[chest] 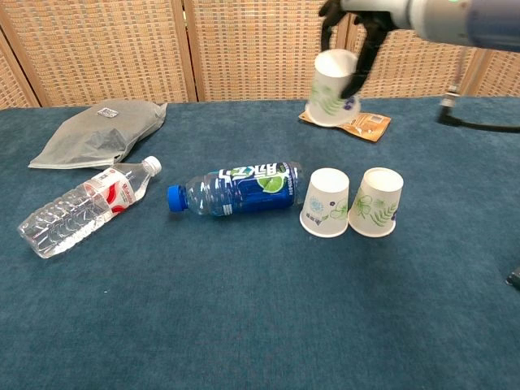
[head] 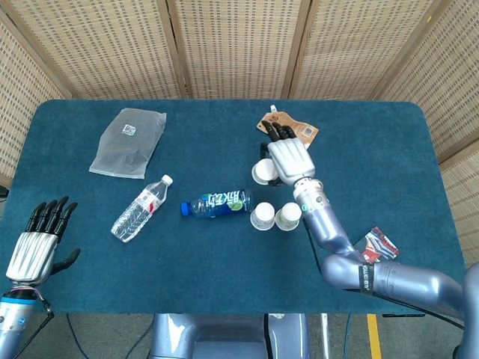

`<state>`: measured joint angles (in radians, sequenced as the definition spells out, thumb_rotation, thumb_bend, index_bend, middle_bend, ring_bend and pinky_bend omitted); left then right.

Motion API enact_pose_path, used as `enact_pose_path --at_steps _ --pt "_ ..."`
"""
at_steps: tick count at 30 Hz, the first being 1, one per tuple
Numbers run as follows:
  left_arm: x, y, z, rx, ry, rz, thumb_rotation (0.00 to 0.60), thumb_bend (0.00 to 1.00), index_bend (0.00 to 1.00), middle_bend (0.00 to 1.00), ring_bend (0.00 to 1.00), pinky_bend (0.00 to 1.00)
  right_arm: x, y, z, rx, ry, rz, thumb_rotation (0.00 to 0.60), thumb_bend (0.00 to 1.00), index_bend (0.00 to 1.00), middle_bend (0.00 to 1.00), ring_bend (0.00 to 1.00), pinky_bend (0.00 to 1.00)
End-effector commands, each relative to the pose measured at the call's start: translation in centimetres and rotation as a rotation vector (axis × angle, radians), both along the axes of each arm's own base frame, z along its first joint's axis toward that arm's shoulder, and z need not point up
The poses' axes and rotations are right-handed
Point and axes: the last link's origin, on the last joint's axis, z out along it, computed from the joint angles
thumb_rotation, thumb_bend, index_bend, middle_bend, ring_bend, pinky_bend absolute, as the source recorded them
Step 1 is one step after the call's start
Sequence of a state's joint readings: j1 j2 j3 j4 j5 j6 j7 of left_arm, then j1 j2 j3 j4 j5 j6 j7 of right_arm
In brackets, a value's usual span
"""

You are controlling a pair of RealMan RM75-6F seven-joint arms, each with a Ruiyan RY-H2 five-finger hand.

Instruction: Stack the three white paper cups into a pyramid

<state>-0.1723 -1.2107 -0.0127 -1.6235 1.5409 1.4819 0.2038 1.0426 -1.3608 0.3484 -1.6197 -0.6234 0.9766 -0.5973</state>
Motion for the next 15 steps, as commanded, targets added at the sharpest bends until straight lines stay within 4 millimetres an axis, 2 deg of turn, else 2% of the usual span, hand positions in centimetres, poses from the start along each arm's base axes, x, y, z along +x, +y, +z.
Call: enact_pose_path --at_steps 1,8,15 --pt "0.2 -0.2 0.0 -0.002 -0.002 -0.009 0.6 0.3 0.04 0.0 0.0 0.02 -1.6 0.8 0.8 -0.011 0.029 -0.036 0.6 0.15 0.51 0.03 0.0 0.15" --pt "0.5 -0.6 0.2 -0.004 -0.008 -0.026 0.6 0.3 0.04 0.0 0.0 0.02 -3.1 2.6 1.8 -0.002 0.027 -0.072 0.6 0.15 0.51 0.04 0.0 0.15" --pt "1.1 -1.2 0.4 0.0 -0.016 -0.059 0.6 0.3 0.04 0.0 0.0 0.02 -4.2 5.5 0.9 0.062 0.013 -0.087 0.6 0.15 0.52 0.04 0.0 0.15"
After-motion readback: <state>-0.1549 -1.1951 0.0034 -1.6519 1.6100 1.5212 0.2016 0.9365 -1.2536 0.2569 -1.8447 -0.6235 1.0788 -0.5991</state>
